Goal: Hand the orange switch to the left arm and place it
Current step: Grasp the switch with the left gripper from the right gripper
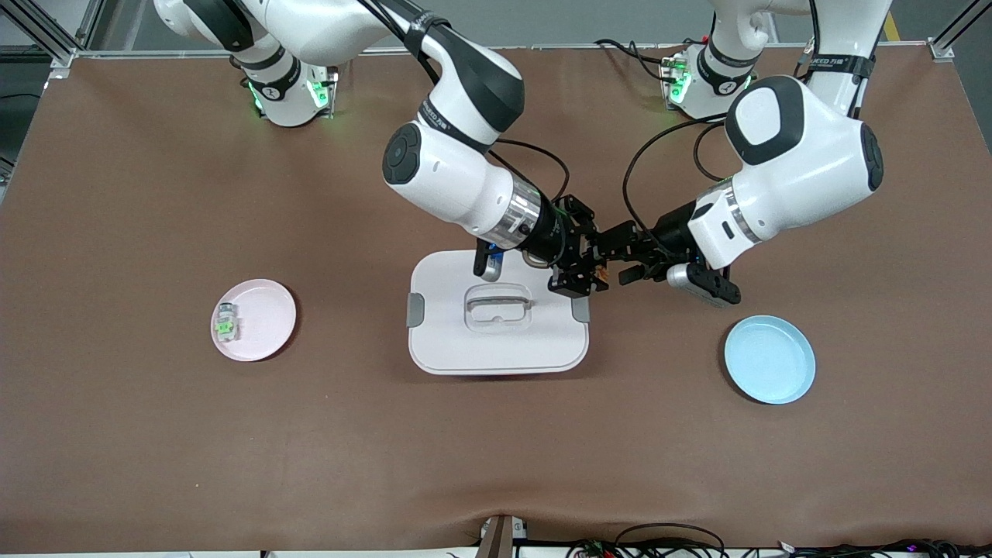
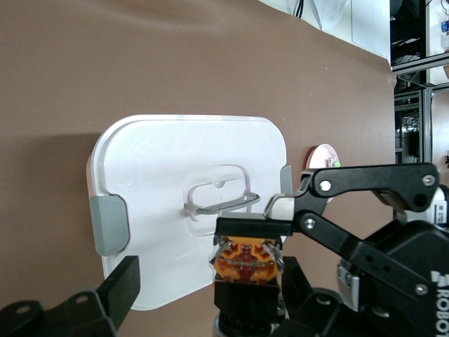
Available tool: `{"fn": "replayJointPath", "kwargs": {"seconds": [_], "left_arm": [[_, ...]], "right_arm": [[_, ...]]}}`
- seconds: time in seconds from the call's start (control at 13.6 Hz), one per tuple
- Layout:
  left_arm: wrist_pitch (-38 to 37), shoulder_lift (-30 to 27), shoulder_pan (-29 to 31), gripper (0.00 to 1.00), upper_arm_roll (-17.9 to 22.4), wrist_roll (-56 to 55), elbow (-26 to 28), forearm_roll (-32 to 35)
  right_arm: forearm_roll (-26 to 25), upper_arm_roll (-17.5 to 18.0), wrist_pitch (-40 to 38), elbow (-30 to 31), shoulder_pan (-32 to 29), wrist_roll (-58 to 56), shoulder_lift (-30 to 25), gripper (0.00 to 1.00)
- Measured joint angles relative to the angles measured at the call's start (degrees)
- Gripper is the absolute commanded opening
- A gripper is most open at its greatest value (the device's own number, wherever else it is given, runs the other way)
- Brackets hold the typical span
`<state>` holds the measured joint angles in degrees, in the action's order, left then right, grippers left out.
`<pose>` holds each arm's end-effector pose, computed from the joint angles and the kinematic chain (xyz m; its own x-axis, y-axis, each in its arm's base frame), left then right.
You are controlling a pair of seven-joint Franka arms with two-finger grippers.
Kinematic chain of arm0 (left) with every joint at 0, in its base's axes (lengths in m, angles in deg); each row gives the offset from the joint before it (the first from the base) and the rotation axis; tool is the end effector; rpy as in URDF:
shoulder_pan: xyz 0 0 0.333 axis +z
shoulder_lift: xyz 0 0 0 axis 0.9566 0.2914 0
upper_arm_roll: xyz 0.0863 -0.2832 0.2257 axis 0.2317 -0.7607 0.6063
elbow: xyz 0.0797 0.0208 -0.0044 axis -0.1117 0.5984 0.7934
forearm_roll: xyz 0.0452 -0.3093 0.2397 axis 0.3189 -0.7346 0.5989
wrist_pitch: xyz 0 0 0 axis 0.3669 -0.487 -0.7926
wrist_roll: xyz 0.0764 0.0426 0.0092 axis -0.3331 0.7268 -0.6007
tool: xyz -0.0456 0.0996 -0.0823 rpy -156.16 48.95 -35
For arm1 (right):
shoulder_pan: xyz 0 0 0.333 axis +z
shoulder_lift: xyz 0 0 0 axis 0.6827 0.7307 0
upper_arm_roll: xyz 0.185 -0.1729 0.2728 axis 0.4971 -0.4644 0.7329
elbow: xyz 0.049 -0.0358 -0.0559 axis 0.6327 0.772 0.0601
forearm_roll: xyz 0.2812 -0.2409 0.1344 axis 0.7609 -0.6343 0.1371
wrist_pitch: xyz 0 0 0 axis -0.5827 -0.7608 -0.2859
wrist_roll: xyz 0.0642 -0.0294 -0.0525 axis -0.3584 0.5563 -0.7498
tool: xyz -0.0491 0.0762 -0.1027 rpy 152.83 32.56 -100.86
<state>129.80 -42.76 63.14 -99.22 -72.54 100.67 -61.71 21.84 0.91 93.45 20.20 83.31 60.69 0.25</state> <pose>0.5880 -0.2803 0.4965 0.9943 -0.0021 0.1067 -0.0730 -0.7431 0.6652 0.6070 0.6077 0.4886 -0.0789 -0.6708 -0.7374 -0.9911 0.1327 -0.0146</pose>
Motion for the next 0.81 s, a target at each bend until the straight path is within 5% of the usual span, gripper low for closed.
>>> {"fn": "replayJointPath", "kwargs": {"seconds": [0.37, 0.74, 0.81], "left_arm": [[0.0, -0.8, -0.2, 0.0, -0.3, -0.1, 0.0, -1.0], [0.0, -0.9, -0.2, 0.0, -0.2, -0.4, -0.1, -1.1], [0.0, -0.9, -0.2, 0.0, -0.2, -0.4, -0.1, -1.1]], "right_arm": [[0.6, 0.2, 0.0, -0.1, 0.0, 0.1, 0.5, 0.0], [0.6, 0.2, 0.0, -0.4, 0.0, 0.1, 0.6, 0.0], [0.6, 0.2, 0.0, -0.5, 0.0, 0.1, 0.6, 0.14]]}}
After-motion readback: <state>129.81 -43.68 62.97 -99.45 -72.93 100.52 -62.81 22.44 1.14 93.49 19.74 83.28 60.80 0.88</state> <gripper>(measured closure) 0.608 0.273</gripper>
